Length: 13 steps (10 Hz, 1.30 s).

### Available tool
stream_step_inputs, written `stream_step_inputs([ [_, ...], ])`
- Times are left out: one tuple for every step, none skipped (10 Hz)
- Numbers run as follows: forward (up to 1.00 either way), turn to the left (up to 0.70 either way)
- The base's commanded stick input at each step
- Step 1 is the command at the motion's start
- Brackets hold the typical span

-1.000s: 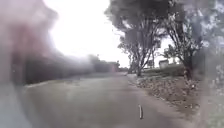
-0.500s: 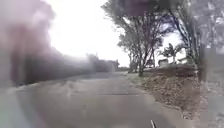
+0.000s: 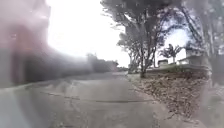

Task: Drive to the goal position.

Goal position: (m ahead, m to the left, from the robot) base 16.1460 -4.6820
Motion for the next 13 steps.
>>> stream_step_inputs([
  [1.0, 0.0],
  [1.0, 0.0],
  [1.0, 0.0],
  [1.0, 0.0],
  [1.0, 0.0],
  [1.0, 0.0],
  [1.0, 0.0],
  [1.0, 0.0],
  [1.0, 0.0],
  [1.0, 0.0],
  [1.0, 0.0],
  [1.0, 0.0],
  [1.0, 0.0],
])
